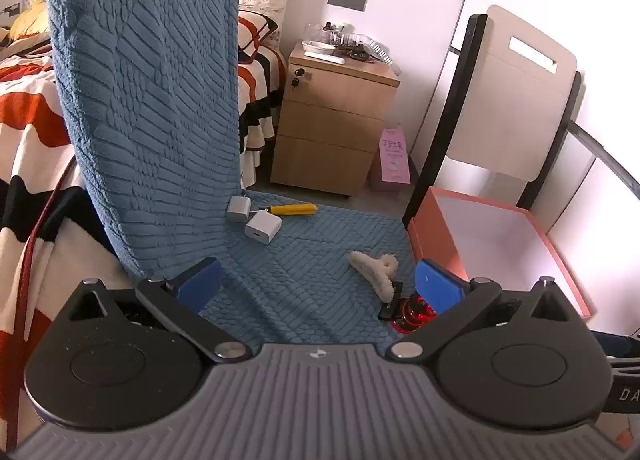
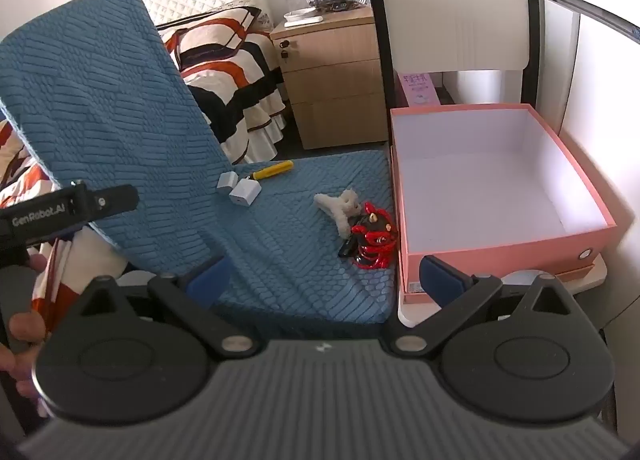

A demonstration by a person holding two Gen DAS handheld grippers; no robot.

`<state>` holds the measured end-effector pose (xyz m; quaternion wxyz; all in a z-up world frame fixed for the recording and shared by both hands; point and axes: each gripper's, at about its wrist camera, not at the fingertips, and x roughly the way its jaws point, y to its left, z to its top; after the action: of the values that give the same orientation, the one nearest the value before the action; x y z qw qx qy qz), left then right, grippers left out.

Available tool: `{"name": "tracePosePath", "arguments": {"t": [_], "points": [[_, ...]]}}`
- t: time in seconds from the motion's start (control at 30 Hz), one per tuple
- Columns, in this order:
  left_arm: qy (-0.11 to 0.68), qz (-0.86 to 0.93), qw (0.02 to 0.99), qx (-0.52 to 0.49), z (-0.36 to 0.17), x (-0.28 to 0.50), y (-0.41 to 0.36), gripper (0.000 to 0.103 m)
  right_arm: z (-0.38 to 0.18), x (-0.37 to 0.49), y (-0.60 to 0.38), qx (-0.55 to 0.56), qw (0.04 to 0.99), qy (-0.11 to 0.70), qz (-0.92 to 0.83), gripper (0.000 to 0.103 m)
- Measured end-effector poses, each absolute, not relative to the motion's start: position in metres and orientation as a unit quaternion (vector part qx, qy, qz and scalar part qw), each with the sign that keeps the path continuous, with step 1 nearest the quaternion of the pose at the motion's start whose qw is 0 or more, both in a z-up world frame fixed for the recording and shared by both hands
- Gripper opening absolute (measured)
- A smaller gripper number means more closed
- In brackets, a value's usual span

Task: Organize rigid objects
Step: 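Move the right tool toward the red toy while the left tool approaches the white charger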

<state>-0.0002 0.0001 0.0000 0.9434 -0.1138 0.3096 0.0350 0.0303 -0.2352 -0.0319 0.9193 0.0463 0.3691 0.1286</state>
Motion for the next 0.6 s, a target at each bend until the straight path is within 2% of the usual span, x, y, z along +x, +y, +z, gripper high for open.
{"name": "tracePosePath", "arguments": {"t": [0.6], "points": [[0.312,0.041,0.942,-0.119,-0.002,-0.012,0.004,0.103,-0.033,0.02,-0.23,0.036,0.918,0.368,0.139,0.103]]}}
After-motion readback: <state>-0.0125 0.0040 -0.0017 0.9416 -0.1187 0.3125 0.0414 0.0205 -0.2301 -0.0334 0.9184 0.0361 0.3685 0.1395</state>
